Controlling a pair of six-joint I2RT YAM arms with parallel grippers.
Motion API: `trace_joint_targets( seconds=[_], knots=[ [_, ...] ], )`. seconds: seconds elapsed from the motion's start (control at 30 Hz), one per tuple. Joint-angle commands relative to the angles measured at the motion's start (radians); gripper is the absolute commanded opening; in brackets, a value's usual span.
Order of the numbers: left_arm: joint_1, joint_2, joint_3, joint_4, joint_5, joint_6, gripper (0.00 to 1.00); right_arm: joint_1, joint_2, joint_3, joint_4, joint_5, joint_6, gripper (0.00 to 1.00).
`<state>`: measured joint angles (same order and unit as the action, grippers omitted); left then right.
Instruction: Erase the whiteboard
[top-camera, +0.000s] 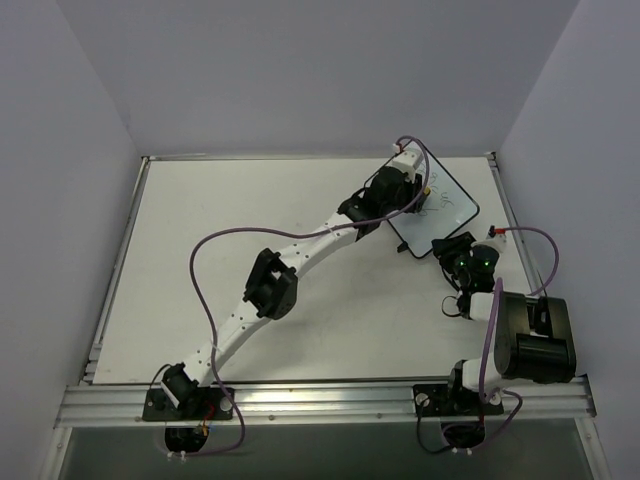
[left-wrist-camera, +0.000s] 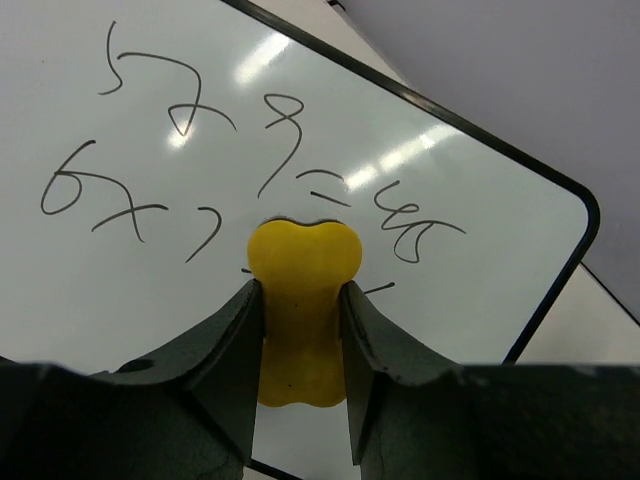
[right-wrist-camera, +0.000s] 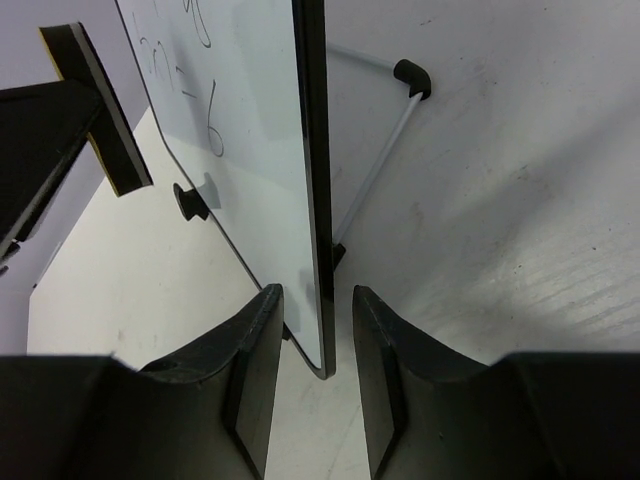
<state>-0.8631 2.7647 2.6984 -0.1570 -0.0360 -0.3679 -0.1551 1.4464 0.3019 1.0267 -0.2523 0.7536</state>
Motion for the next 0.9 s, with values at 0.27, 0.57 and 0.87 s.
trace_joint_targets(
  seconds=[0.27,0.57,0.87],
  knots=[
    [0.016,-0.074,-0.071,0.036,0.013,0.046,0.02,0.008,-0.130,0.023,-0.116,0.094,-0.059,0.40],
    [0.019,-0.103,-0.152,0.080,0.010,0.037,0.02,0.006,-0.066,0.043,-0.093,0.107,-0.059,0.40],
    [0.032,-0.129,-0.193,0.103,0.019,0.029,0.02,0.029,0.023,0.065,-0.024,0.058,-0.025,0.38]
  ],
)
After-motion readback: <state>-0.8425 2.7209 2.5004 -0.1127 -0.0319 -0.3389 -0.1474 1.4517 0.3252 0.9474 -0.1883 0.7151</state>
